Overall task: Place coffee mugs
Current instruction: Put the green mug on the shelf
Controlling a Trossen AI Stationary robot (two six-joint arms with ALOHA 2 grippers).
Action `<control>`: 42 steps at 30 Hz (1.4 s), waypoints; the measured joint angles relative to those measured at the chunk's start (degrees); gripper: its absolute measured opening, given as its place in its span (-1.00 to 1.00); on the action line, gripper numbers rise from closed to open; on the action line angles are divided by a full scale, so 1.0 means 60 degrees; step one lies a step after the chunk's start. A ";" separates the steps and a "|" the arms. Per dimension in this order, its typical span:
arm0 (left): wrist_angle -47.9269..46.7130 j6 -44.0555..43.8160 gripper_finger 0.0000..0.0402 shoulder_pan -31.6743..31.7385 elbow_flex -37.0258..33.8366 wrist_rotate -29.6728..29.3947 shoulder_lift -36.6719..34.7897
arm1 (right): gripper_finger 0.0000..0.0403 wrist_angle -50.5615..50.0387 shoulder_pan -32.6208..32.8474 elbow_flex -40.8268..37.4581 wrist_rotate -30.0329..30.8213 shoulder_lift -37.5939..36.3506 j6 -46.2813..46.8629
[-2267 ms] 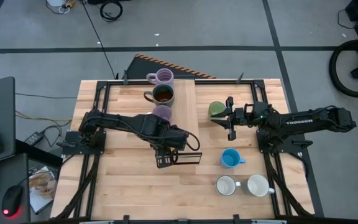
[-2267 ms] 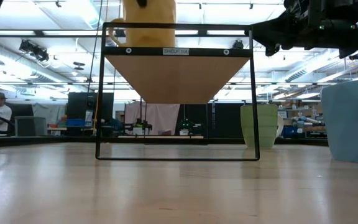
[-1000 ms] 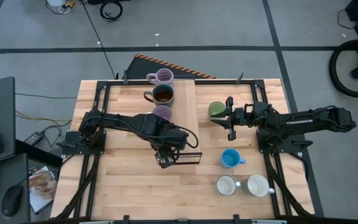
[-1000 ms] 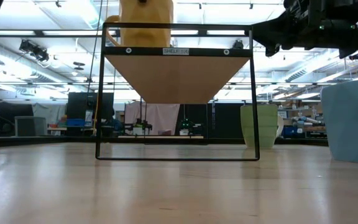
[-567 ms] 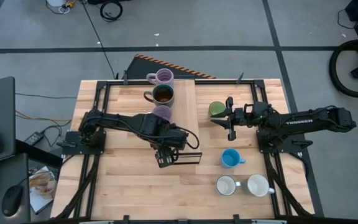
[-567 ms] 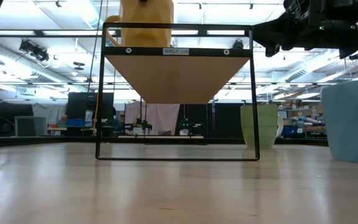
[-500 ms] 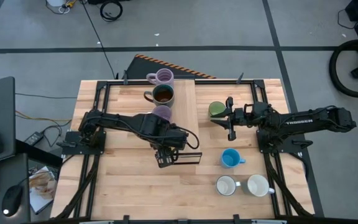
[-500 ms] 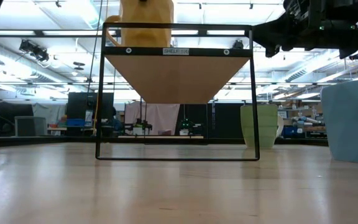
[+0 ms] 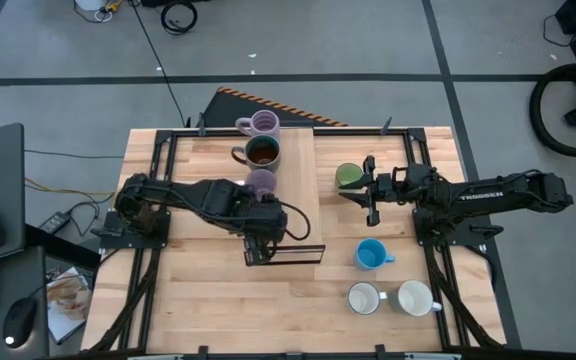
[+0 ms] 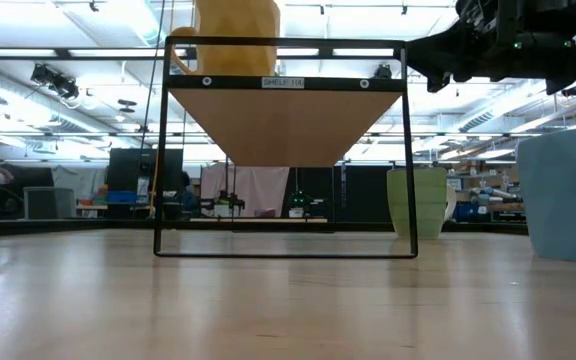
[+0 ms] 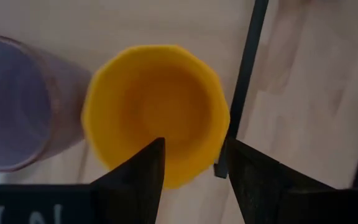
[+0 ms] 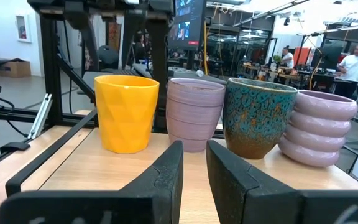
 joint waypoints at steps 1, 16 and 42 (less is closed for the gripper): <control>-0.0002 -0.0002 -0.13 -0.0068 0.0000 -0.0241 -0.0098 | -0.62 0.0002 0.0000 0.0000 0.0000 0.0000 -0.0014; 0.0016 -0.0004 -0.21 -0.1441 -0.0004 -0.3859 -0.0841 | -0.62 0.0004 0.0004 0.0000 -0.0053 0.0000 0.0128; 0.9377 0.3894 -0.43 -0.0625 -0.9222 -0.3273 -0.7076 | -0.62 0.0053 0.0087 0.0000 -0.0186 -0.0004 -0.0095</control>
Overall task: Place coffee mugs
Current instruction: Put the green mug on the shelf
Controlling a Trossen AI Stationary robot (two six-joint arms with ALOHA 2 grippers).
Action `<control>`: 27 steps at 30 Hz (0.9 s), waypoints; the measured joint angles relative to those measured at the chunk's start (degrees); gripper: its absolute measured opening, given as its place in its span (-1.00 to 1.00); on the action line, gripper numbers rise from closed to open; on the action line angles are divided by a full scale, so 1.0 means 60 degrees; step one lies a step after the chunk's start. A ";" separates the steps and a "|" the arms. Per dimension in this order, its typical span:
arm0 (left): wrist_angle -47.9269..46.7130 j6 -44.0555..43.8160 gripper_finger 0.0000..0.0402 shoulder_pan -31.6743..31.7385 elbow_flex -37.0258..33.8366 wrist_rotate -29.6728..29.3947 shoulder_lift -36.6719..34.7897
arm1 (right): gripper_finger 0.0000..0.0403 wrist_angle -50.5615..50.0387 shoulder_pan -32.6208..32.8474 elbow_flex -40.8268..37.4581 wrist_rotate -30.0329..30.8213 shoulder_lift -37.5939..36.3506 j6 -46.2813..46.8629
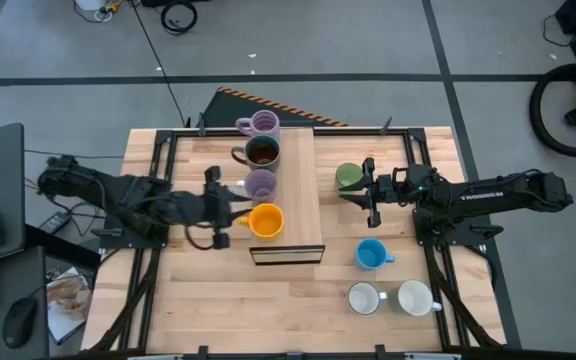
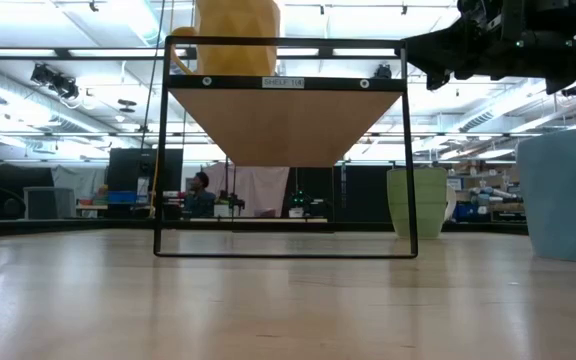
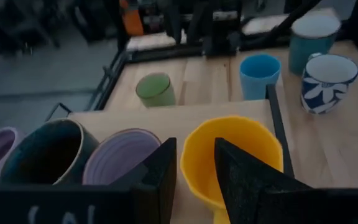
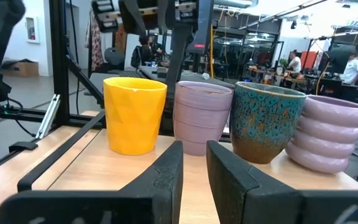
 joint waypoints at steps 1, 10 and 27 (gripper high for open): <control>0.0476 0.0235 -0.43 -0.0003 -0.0494 0.0001 -0.0327 | -0.62 -0.0031 0.0000 0.0000 0.0000 0.0000 -0.0023; 0.3073 0.2324 -0.43 0.0275 -0.3914 0.0444 -0.2945 | -0.62 -0.0431 -0.0102 0.0000 0.1092 0.0004 0.0114; 0.4749 0.3097 -0.43 0.1054 -0.7459 0.2213 -0.7247 | -0.62 -0.6682 -0.0437 0.3174 0.2871 0.0999 0.1266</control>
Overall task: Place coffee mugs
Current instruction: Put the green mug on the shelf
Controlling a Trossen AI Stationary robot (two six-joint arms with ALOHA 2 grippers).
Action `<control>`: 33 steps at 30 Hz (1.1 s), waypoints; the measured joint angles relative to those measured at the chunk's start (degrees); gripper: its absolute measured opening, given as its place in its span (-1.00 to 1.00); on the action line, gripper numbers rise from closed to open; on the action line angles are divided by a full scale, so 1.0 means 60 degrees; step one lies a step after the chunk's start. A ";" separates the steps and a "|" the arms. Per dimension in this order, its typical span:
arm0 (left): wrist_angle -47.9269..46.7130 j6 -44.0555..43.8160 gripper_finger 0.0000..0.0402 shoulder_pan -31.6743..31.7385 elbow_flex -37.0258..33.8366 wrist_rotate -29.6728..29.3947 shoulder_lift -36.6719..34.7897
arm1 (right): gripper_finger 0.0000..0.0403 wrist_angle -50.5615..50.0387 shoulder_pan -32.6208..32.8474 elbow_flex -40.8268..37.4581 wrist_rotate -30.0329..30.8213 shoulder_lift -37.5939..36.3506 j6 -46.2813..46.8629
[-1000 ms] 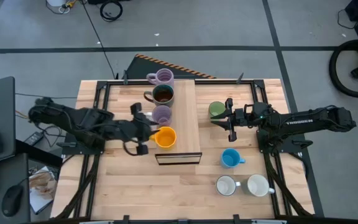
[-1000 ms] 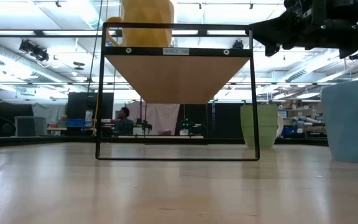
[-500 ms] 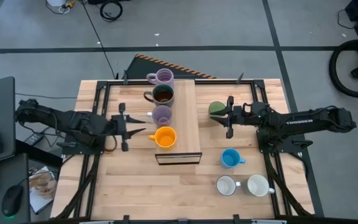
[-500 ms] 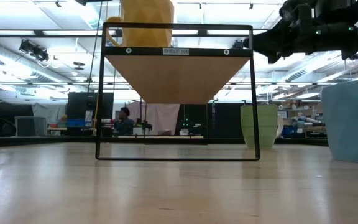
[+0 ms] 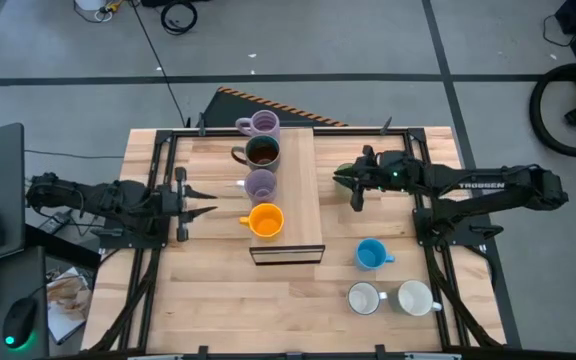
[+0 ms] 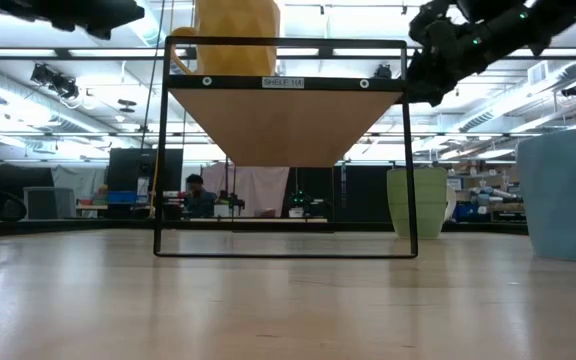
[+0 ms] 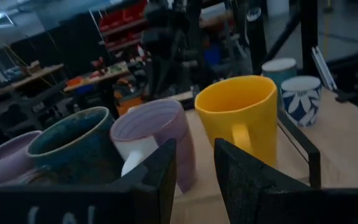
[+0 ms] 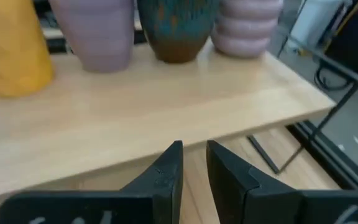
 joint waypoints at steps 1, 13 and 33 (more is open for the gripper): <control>0.0194 -0.0004 -0.43 0.0036 -0.0184 -0.0003 -0.0190 | -0.62 -0.0222 -0.0003 0.0159 0.0045 0.0152 0.0046; 0.1555 -0.0175 -0.43 0.0250 -0.1913 0.0083 -0.1350 | -0.31 -0.6179 0.0033 0.2816 0.1188 0.1923 -0.0027; 0.2424 -0.0497 -0.43 0.0250 -0.2561 -0.0129 -0.1388 | -0.24 -0.8171 -0.0392 0.3722 0.1115 0.4621 -0.3037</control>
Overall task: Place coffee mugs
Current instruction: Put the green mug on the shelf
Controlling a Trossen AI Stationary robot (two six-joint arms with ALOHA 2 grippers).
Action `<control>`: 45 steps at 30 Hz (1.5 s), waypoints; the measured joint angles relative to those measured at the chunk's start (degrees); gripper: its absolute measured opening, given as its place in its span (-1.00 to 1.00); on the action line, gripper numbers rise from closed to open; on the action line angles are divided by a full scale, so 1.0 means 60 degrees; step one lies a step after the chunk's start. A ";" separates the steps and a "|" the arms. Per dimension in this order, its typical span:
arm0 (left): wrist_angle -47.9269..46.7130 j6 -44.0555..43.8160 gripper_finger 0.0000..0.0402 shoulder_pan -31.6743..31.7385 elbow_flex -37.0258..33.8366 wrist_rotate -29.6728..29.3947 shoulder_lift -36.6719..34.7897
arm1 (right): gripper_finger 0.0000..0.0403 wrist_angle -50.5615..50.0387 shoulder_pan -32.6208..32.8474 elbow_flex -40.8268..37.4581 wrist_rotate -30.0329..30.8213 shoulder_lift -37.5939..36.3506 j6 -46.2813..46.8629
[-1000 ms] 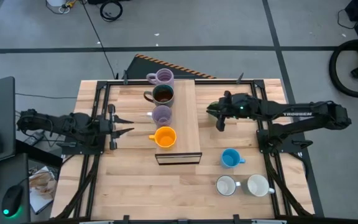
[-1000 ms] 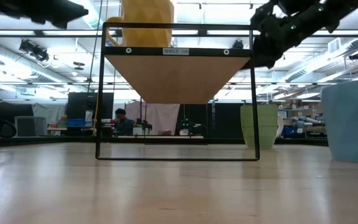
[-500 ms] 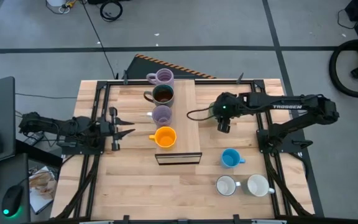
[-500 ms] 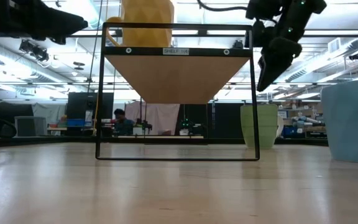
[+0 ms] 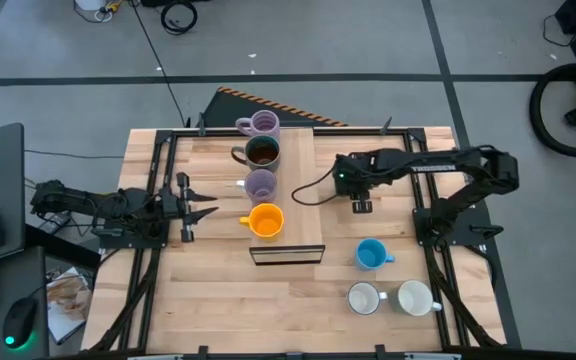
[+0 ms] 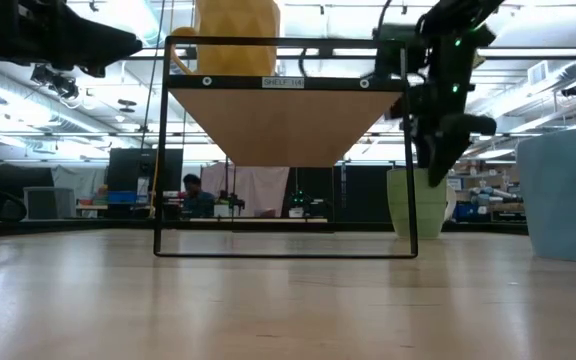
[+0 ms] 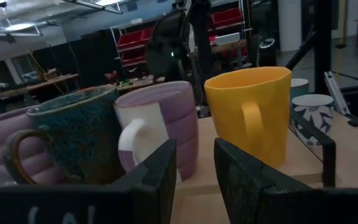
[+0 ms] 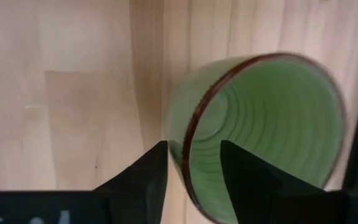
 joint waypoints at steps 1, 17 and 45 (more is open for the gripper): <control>0.0043 0.0082 -0.43 0.0000 0.0000 -0.0075 0.0004 | -0.27 0.0012 -0.0097 0.0000 -0.0066 0.0123 -0.0006; 0.0277 0.1184 -0.43 0.0000 -0.0004 -0.0909 0.0004 | -0.88 -0.0461 -0.0868 0.0383 -0.0352 0.0502 0.0228; 0.0478 0.0989 -0.43 0.0000 -0.0004 -0.0912 0.0007 | -0.83 -0.4244 -0.1033 0.9059 -0.0828 0.2982 -0.0460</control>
